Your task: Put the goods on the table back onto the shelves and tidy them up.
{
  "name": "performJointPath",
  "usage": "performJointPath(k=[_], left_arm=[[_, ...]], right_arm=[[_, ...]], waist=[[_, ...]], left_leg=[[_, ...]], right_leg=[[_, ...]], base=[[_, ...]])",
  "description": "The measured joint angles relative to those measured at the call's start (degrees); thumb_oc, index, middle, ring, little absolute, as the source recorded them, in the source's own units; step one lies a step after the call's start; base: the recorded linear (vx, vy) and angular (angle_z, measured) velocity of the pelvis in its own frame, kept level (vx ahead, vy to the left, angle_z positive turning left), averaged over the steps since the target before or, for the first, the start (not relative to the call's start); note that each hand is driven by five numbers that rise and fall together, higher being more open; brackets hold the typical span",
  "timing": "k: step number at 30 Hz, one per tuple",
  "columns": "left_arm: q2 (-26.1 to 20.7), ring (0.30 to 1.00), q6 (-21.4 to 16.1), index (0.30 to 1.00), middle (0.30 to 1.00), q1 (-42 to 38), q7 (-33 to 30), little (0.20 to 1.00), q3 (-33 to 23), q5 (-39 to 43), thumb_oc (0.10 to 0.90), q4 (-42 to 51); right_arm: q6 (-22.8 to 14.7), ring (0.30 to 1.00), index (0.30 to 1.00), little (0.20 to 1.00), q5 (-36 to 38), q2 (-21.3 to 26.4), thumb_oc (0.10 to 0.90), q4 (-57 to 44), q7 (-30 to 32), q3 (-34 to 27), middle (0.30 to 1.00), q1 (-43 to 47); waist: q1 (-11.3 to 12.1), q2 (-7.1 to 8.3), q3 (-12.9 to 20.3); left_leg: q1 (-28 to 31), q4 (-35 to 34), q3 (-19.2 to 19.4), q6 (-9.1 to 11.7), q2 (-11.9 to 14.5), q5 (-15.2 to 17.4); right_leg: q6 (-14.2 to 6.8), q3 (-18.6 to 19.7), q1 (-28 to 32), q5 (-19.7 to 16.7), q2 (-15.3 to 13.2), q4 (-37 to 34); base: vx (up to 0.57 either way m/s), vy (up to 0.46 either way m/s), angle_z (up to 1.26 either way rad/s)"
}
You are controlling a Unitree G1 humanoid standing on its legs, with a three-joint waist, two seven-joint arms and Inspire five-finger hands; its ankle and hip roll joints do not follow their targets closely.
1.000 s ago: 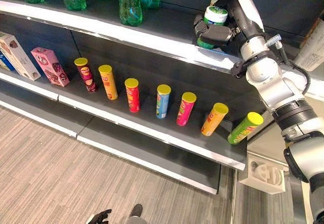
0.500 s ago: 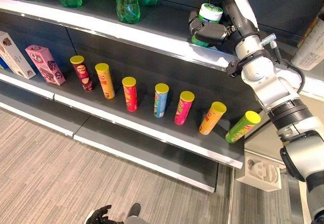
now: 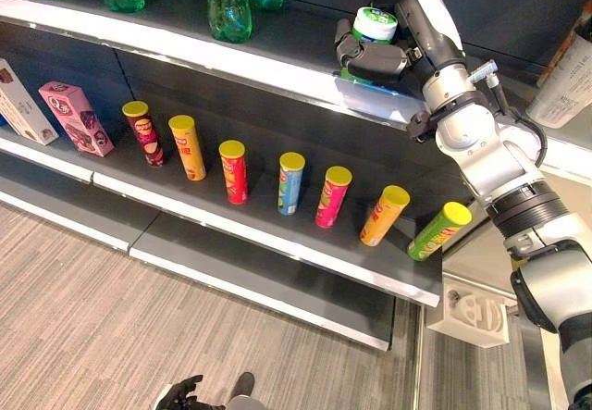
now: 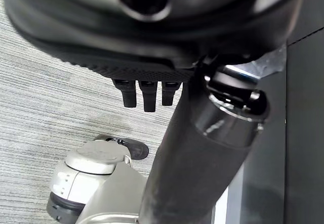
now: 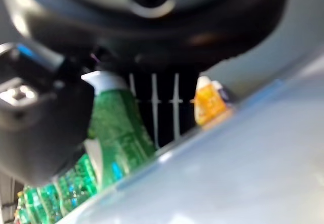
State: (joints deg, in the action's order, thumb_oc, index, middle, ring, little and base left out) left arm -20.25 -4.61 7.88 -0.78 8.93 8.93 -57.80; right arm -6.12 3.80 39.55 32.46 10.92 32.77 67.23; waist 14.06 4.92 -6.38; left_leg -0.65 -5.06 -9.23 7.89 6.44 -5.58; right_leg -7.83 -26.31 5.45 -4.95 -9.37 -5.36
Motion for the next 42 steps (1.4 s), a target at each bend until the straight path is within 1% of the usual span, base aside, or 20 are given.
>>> performJointPath(k=[2, 3, 5, 6, 20, 22, 24, 25, 26, 27, 28, 29, 30, 31, 32, 33, 34, 36, 38, 42], left_arm=[[0.0, 0.9, 0.0, 0.9, 0.9, -0.01, 0.0, 0.9, 0.0, 0.01, 0.8, 0.01], [-0.01, 0.9, 0.0, 0.9, 0.9, -0.01, -0.01, 0.9, 0.01, 0.01, 0.8, 0.01], [-0.05, 0.9, 0.0, 0.9, 0.9, 0.02, -0.01, 0.9, 0.01, 0.0, 0.8, 0.01], [-0.13, 0.9, 0.0, 0.9, 0.9, 0.02, -0.01, 0.9, 0.01, 0.0, 0.8, 0.02], [-0.27, 0.9, 0.01, 0.9, 0.9, 0.11, 0.0, 0.9, 0.02, -0.01, 0.8, 0.04], [-0.27, 0.9, 0.11, 0.9, 0.9, 0.34, -0.02, 0.9, -0.02, -0.02, 0.8, 0.05], [-0.01, 0.9, 0.83, 0.9, 0.9, -0.03, -0.16, 0.9, -0.25, -0.13, 0.8, 0.26], [0.38, 0.9, 1.36, 0.9, 0.9, 0.32, -0.44, 0.9, -0.17, -0.17, 0.8, 0.3], [0.44, 0.9, 1.46, 0.9, 0.9, 0.18, -1.08, 0.9, -0.24, -0.59, 0.8, 0.03], [1.0, 0.9, 1.67, 0.9, 0.9, -0.19, -1.19, 0.9, -0.95, -1.04, 0.8, -0.08], [1.81, 0.9, 2.26, 0.9, 0.9, -0.02, -1.33, 0.9, -1.86, -1.86, 0.8, -0.23], [2.22, 0.9, 2.67, 0.9, 0.9, 0.46, -1.53, 0.9, -2.31, -2.35, 0.8, -1.66], [3.01, 0.9, 2.71, 0.9, 0.9, 0.04, -1.54, 0.9, -2.32, -2.99, 0.8, -2.45], [4.38, 0.9, 2.7, 0.9, 0.9, -1.47, -1.44, 0.9, -1.14, -4.5, 0.8, -2.4], [8.54, 0.9, 3.16, 0.9, 0.9, -2.03, -1.14, 0.9, 1.63, -5.75, 0.8, 0.39], [9.82, 0.9, 3.11, 0.9, 0.9, -1.96, -0.71, 0.9, 1.57, -5.97, 0.8, 1.89], [9.57, 0.9, 2.89, 0.9, 0.9, -1.83, -0.05, 0.9, 1.02, -6.92, 0.8, 3.44], [9.33, 0.9, 2.21, 0.9, 0.9, -0.57, 0.04, 0.9, -1.77, -7.01, 0.8, 4.44], [8.64, 0.9, 1.96, 0.9, 0.9, -0.76, 0.25, 0.9, -2.73, -7.26, 0.8, 2.5], [7.95, 0.9, 1.69, 0.9, 0.9, -0.51, 0.23, 0.9, -2.79, -7.32, 0.8, 0.87]], right_arm=[[0.0, 0.3, 0.3, 0.3, 0.0, -0.01, 0.4, 0.08, -0.04, 0.02, 0.3, 0.0], [0.01, 0.354, 0.354, 0.354, 0.0, -0.09, 0.436, 0.1, -0.06, 0.04, 0.354, 0.0], [0.0, 0.806, 0.806, 0.806, 0.05, -0.19, 0.737, 0.1, -0.06, 0.04, 0.806, 0.0], [-0.04, 0.9, 0.9, 0.9, 0.31, -0.49, 0.8, 0.1, -0.27, 0.07, 0.9, 0.0], [0.13, 0.9, 0.9, 0.9, 1.34, -0.27, 0.8, -1.24, -0.82, 0.45, 0.9, -0.02], [0.46, 0.9, 0.9, 0.9, 1.3, 0.53, 0.8, -11.46, -0.18, -3.98, 0.9, -1.38], [0.29, 0.9, 0.9, 0.9, 1.23, 0.72, 0.8, -28.67, 1.77, -13.37, 0.9, -6.85], [-4.31, 0.9, 0.9, 0.9, 0.93, 0.57, 0.8, -39.62, 4.67, -17.74, 0.9, -9.42], [-6.63, 0.9, 0.9, 0.9, 0.87, 0.32, 0.8, -44.96, 5.85, -18.78, 0.9, -9.61], [-7.33, 0.9, 0.9, 0.9, 1.0, 0.08, 0.8, -50.41, 5.21, -20.7, 0.9, -13.04], [-8.43, 0.9, 0.9, 0.9, 2.43, -2.11, 0.8, -56.87, 4.24, -23.02, 0.9, -21.26], [-9.7, 0.9, 0.9, 0.9, 5.99, -6.3, 0.8, -61.04, 1.46, -19.95, 0.9, -29.96], [-9.39, 0.9, 0.9, 0.9, 9.51, -7.21, 0.8, -59.93, -2.15, -13.67, 0.9, -35.94], [-7.79, 0.9, 0.9, 0.9, 12.56, -8.83, 0.8, -57.41, -5.26, -10.39, 0.9, -41.7], [-5.29, 0.9, 0.9, 0.9, 19.06, -19.54, 0.8, -59.23, -9.51, -5.23, 0.9, -66.2], [-3.82, 0.9, 0.9, 0.9, 19.55, -16.35, 0.8, -58.72, -11.55, -4.01, 0.9, -71.09], [-3.71, 0.9, 0.9, 0.9, 19.57, -12.74, 0.8, -58.74, -13.58, -4.97, 0.9, -75.24], [-3.6, 0.9, 0.9, 0.9, 20.77, -8.32, 0.8, -56.84, -17.54, -7.48, 0.9, -83.3], [-0.98, 0.9, 0.9, 0.9, 21.32, -4.35, 0.8, -51.54, -18.98, -8.19, 0.9, -83.46], [-0.03, 0.9, 0.9, 0.9, 20.54, -2.06, 0.8, -40.93, -22.03, -11.48, 0.9, -84.14]], waist=[[-0.12, 0.01, 0.0], [-0.23, 0.01, 0.01], [-0.34, 0.03, 0.02], [-0.59, 0.15, 0.09], [-1.02, 0.33, 0.14], [-1.77, 0.22, 0.08], [-2.32, 0.12, 0.01], [-2.68, -0.27, -0.03], [-4.18, -0.49, 0.15], [-5.8, -0.57, 0.55], [-7.15, -0.25, 1.38], [-10.29, -0.14, 3.03], [-14.01, -1.24, 3.77], [-15.18, -2.64, 4.56], [-17.89, -5.59, 5.82], [-19.94, -6.31, 5.51], [-21.15, -6.21, 5.37], [-20.95, -6.21, 5.39], [-22.1, -6.11, 5.13], [-20.15, -5.08, 4.41]], left_leg=[[0.06, 0.0, 0.04, 0.0, 0.01, 0.0], [0.08, 0.0, 0.05, 0.0, 0.01, 0.0], [0.13, 0.0, 0.1, 0.0, 0.01, 0.0], [0.22, 0.0, 0.12, 0.0, 0.03, 0.0], [0.5, -0.01, 0.86, 0.0, 0.11, 0.0], [0.39, -0.03, 0.99, -0.02, 0.06, 0.01], [0.35, -0.04, 1.05, -0.05, -0.05, 0.05], [0.76, -0.04, 1.89, -0.07, -0.41, 0.05], [2.0, -0.05, 2.74, -0.17, -0.37, 0.18], [2.81, -0.07, 3.75, -0.4, -0.2, 0.48], [3.45, -0.08, 5.27, -0.76, -0.25, 0.73], [4.12, -0.1, 7.88, -1.01, -0.33, 0.89], [4.58, -0.32, 10.49, -1.21, -0.28, 1.0], [4.59, -0.4, 11.96, -1.62, -0.16, 1.23], [5.05, -0.15, 13.95, -1.52, -0.62, 1.15], [5.28, -0.43, 15.61, -1.53, -0.45, 1.14], [5.68, -0.15, 16.68, -1.57, -0.67, 1.22], [5.9, -0.46, 18.89, -1.85, -0.21, 1.7], [5.86, -0.47, 19.52, -2.05, 0.24, 2.16], [5.44, -0.47, 18.75, -1.86, 0.74, 2.04]], right_leg=[[0.02, 0.02, 0.04, -0.02, 0.0, 0.0], [0.03, 0.03, 0.05, -0.03, 0.0, 0.0], [0.05, 0.07, 0.09, -0.05, 0.0, 0.0], [0.06, 0.09, 0.17, -0.05, 0.01, 0.0], [0.21, 0.86, -0.03, -0.24, 0.01, 0.0], [0.21, 1.01, -0.21, -0.24, -0.05, 0.0], [0.19, 1.09, -0.25, -0.21, -0.15, 0.0], [0.15, 1.7, -0.17, -0.26, -0.53, 0.01], [0.12, 2.4, 0.63, -0.29, -0.56, 0.01], [0.1, 3.16, 0.82, -0.26, -0.48, 0.0], [0.14, 4.75, 0.46, -0.33, -0.68, 0.01], [-0.01, 7.66, -0.7, -0.94, -0.87, 0.0], [0.32, 10.04, -1.95, -1.85, -0.94, -0.02], [0.36, 11.37, -2.78, -2.34, -0.86, -0.2], [-0.06, 13.47, -4.05, -2.83, -1.29, -0.42], [-0.09, 14.71, -4.59, -3.15, -1.5, -0.4], [-0.45, 15.82, -5.23, -3.56, -1.26, -0.4], [-0.1, 17.53, -5.89, -3.55, -0.84, -0.39], [-0.5, 17.3, -6.29, -4.2, -0.86, -0.39], [-0.24, 16.69, -6.14, -4.03, -0.35, -0.4]], base=[[0.0, 0.0, 0.0], [0.0, 0.0, 0.0], [0.0, 0.0, 0.0], [0.0, 0.0, 0.0], [0.0, 0.002, 0.0], [0.0, 0.0, 0.0], [0.0, 0.004, -0.03], [0.0, 0.012, -0.21], [-0.01, 0.014, -0.32], [-0.03, 0.019, -0.49], [-0.04, 0.023, -0.83], [-0.06, 0.034, -1.22], [-0.08, 0.054, -1.21], [-0.07, 0.06, -1.08], [-0.07, 0.069, -0.8], [-0.07, 0.054, -0.7], [-0.05, 0.038, -0.49], [-0.03, 0.012, -0.59], [-0.02, -0.003, -0.35], [-0.01, -0.005, 0.11]])
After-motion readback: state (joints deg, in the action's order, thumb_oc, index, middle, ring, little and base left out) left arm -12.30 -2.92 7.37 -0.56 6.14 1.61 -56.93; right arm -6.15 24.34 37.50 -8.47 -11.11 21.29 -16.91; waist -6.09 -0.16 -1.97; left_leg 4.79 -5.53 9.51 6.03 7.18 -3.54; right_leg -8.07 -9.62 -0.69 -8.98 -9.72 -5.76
